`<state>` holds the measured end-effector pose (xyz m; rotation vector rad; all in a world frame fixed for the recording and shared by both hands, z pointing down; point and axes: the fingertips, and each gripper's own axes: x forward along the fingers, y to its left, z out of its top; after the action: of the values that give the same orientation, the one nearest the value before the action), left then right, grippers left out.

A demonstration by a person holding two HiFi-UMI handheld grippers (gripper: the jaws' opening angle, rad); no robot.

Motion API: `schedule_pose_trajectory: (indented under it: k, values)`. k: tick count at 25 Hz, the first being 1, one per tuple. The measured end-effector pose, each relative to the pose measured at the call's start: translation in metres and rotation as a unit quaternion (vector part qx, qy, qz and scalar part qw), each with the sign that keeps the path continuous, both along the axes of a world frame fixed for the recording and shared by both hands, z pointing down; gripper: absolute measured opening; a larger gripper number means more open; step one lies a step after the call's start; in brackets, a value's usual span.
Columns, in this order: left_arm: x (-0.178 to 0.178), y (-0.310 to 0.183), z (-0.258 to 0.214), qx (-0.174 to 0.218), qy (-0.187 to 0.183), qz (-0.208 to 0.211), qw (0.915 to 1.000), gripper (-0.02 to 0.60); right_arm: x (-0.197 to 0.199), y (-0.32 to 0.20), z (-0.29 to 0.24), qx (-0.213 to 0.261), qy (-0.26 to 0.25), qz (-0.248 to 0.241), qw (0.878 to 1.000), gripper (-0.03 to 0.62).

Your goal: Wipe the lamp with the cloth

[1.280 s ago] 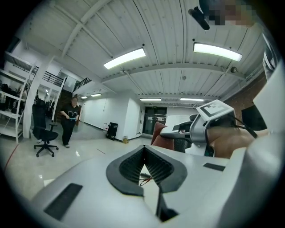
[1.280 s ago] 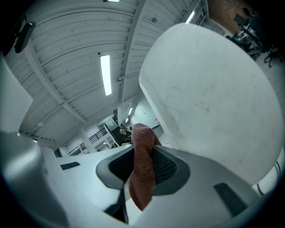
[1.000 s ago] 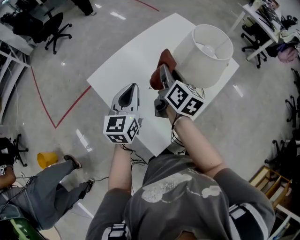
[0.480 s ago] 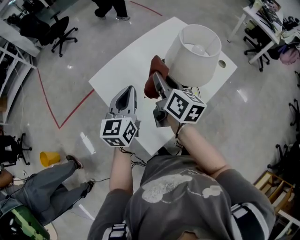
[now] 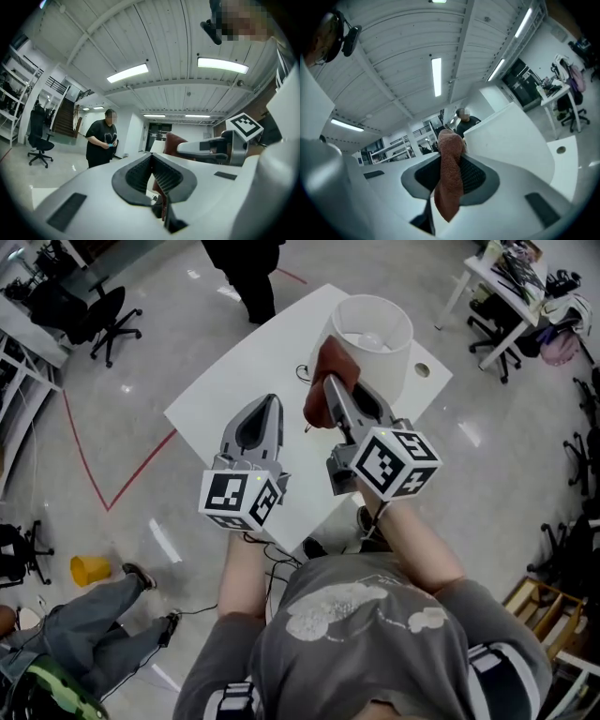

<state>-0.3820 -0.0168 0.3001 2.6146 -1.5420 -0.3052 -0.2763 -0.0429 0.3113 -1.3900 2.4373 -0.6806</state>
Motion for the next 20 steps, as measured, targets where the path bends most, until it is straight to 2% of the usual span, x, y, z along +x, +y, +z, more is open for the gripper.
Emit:
schedule_pose_trajectory:
  k: [4, 11, 14, 17, 20]
  values:
    - [0.018, 0.008, 0.018, -0.017, -0.011, 0.007, 0.9998, 0.008, 0.011, 0.003, 0.034, -0.028, 0.026, -0.01, 0.999, 0.091]
    - [0.036, 0.02, 0.053, -0.062, -0.019, -0.027, 0.9975, 0.008, 0.028, 0.009, 0.084, -0.072, 0.05, -0.051, 0.995, 0.091]
    - [0.049, 0.027, 0.072, -0.085, -0.013, -0.041, 0.9954, 0.008, 0.045, 0.008, 0.094, -0.059, 0.075, -0.059, 0.994, 0.091]
    - [0.065, 0.036, 0.09, -0.108, -0.009, -0.054, 0.9927, 0.008, 0.054, 0.013, 0.108, -0.038, 0.11, -0.093, 0.989, 0.091]
    - [0.081, 0.041, 0.102, -0.125, -0.012, -0.066, 0.9899, 0.008, 0.063, 0.017, 0.126, -0.045, 0.126, -0.121, 0.984, 0.091]
